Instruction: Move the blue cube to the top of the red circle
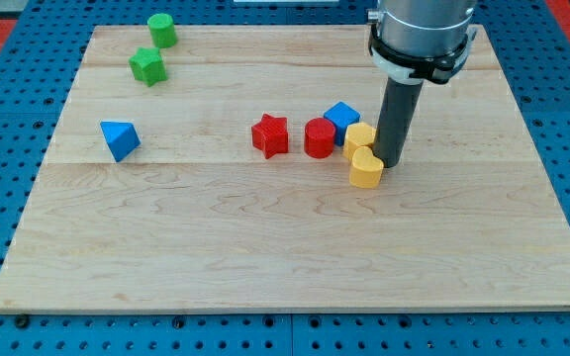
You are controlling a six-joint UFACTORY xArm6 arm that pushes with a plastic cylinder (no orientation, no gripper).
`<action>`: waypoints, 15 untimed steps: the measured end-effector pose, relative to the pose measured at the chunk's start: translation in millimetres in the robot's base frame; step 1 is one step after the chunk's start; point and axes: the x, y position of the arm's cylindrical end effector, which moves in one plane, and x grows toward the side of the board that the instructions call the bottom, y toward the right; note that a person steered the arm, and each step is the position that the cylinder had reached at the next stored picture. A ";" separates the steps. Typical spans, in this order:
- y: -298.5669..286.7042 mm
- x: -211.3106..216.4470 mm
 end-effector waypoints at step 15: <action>-21.4 44.3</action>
